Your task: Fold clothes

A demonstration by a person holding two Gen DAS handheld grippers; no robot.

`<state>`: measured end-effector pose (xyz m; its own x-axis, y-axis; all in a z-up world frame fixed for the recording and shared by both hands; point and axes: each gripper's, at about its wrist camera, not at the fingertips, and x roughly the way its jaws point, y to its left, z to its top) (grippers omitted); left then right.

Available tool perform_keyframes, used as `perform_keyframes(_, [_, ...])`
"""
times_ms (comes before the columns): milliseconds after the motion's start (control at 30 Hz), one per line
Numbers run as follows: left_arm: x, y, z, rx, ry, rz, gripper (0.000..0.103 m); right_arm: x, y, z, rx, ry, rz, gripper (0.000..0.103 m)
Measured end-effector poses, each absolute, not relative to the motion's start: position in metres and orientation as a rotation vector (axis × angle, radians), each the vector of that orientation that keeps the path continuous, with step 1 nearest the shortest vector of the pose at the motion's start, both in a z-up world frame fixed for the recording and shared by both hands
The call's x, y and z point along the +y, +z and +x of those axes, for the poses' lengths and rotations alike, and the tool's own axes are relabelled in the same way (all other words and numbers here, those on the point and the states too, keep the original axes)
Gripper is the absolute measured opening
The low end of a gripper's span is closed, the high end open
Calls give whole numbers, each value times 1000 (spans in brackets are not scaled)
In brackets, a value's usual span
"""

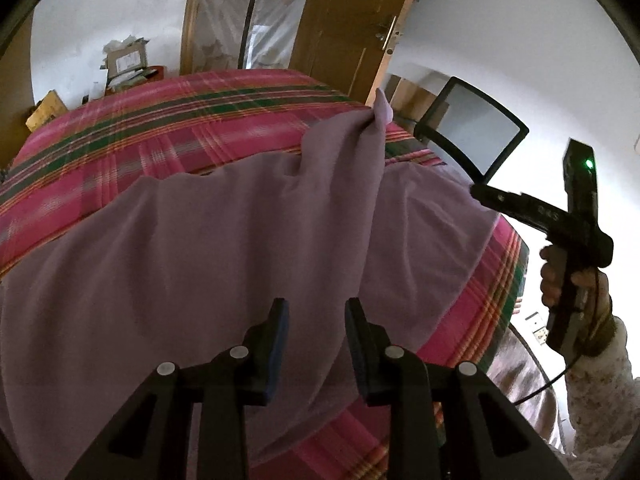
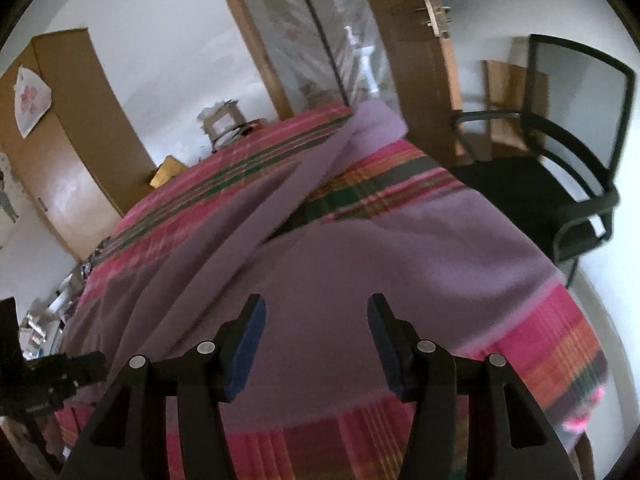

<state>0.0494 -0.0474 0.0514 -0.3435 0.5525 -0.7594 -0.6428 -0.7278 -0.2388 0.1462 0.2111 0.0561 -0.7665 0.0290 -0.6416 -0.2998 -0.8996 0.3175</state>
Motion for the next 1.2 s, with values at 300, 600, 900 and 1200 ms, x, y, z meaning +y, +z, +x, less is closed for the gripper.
perform_keyframes(300, [-28, 42, 33, 184, 2098, -1175, 30, 221, 56, 71, 553, 2766, -1036, 55])
perform_keyframes(600, [-11, 34, 21, 206, 2066, -1199, 30, 214, 67, 9, 422, 2807, -1055, 55])
perform_keyframes(900, [-11, 31, 20, 144, 2015, -1208, 34, 193, 60, -28, 226, 2764, -1129, 55])
perform_keyframes(1200, [-17, 33, 21, 118, 2001, -1198, 34, 191, 35, -38, 146, 2655, -1258, 55])
